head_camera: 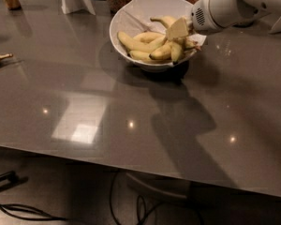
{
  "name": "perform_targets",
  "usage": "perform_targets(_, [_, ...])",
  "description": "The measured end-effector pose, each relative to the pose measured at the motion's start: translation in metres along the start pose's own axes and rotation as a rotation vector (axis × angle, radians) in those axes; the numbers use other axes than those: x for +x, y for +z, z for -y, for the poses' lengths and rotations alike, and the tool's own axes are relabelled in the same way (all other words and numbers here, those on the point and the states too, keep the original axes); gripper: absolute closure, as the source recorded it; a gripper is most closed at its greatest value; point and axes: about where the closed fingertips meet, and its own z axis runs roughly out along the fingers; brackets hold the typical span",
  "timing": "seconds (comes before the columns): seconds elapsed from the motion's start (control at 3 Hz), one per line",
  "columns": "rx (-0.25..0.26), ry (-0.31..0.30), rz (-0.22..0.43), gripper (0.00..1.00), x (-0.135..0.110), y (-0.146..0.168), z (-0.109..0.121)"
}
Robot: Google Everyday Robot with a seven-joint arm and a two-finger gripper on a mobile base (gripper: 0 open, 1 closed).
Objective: Pick banana from white bowl
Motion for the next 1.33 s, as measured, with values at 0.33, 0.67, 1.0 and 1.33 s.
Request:
perform_targets(0.33, [0.002, 0.0, 0.002, 0.87, -0.001, -0.002, -0.001])
perform_targets(0.67, [0.002, -0.013, 0.019, 1.0, -0.008, -0.009, -0.004])
perform_targets(1.0, [-0.008, -0.056, 0.036, 1.0, -0.016, -0.02, -0.009])
perform_targets(1.33, [-0.03, -0.104, 0.056, 1.0, -0.022, -0.034, -0.016])
